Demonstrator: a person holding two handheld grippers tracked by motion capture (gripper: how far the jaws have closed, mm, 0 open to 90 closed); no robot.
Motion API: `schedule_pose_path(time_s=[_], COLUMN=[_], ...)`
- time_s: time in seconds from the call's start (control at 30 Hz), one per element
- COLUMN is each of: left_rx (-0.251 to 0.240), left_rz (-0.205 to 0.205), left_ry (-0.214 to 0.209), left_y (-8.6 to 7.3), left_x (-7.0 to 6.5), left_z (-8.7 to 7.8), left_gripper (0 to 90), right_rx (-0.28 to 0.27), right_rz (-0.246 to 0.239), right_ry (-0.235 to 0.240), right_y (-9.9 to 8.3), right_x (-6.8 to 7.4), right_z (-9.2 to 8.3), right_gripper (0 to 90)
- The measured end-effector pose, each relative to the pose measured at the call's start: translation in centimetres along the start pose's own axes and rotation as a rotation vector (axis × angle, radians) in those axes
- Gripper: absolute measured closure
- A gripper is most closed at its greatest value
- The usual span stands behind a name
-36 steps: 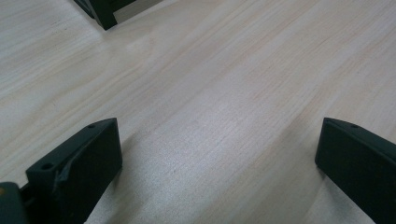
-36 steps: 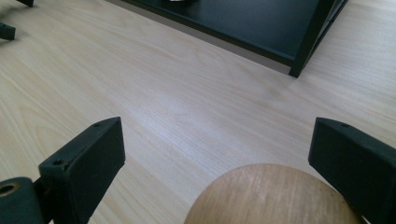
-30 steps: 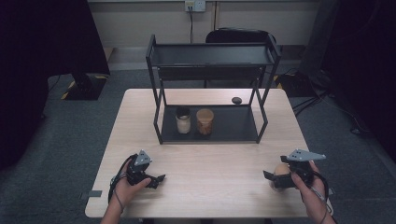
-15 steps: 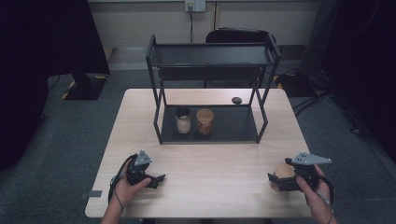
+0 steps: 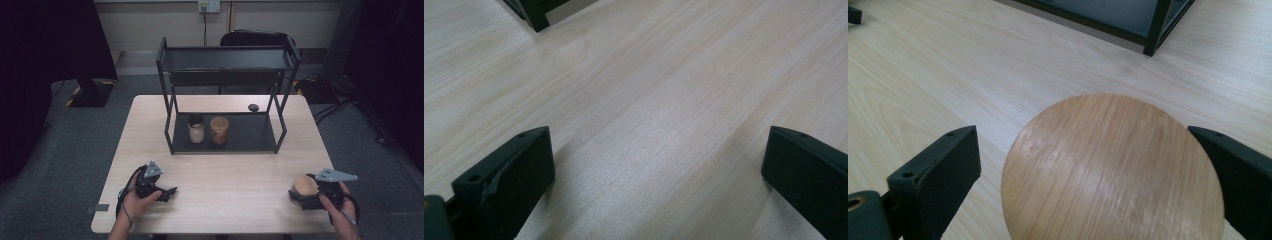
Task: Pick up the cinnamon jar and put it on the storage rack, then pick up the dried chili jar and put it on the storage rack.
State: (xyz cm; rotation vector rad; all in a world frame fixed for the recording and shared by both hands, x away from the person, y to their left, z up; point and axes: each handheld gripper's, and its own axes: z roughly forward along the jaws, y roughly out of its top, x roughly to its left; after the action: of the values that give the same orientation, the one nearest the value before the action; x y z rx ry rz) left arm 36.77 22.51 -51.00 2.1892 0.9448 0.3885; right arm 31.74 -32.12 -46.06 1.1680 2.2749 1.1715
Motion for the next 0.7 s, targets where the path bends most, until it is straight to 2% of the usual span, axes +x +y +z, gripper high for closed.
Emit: schedule_pose_path(time_s=[0.7], left_rx=[0.000], left_rz=[0.000], left_ry=[0.000], left_y=[0.0], left_x=[0.0], left_z=[0.0], left_gripper=[0.1], right_rx=[0.016], right_rz=[-0.012], right_ry=[-0.009], right_y=[-1.7], right_x=[-0.1], right_z=[0.2], right_gripper=[2.2])
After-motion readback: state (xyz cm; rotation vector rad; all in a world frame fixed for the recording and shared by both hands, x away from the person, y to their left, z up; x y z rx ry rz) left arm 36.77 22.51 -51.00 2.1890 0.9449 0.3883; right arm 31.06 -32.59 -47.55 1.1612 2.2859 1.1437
